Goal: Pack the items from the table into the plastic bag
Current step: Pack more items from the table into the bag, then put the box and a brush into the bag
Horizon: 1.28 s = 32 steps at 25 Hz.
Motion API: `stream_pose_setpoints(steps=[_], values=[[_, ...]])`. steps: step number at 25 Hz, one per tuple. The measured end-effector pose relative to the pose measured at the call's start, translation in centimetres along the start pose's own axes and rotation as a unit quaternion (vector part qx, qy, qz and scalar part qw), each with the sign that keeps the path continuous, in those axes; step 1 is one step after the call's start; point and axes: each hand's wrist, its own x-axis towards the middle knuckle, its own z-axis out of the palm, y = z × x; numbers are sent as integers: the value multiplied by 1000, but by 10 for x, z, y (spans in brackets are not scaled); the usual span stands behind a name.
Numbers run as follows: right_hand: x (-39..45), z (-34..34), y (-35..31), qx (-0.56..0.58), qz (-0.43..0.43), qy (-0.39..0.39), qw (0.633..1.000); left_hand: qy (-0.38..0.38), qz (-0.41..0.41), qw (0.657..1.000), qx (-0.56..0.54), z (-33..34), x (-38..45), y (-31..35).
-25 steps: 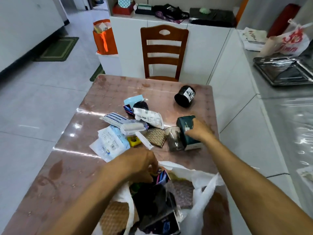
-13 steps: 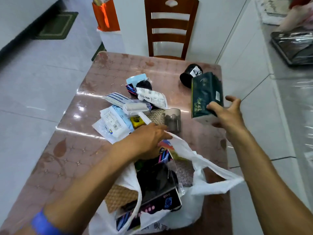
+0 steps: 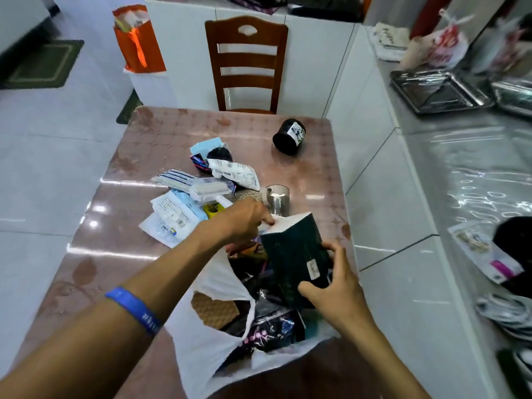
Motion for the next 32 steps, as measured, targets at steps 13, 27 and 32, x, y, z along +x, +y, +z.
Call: stream_pose_setpoints(steps=[13, 27, 32], values=[[-14, -23, 22, -554, 21, -153, 818, 79, 87, 985, 128, 35, -58, 49], [90, -79, 47, 405, 104, 52, 907, 32, 66, 997, 20, 47, -49, 75], [205, -23, 70, -120, -24, -34, 992, 112, -40, 991, 69, 53, -58, 55]])
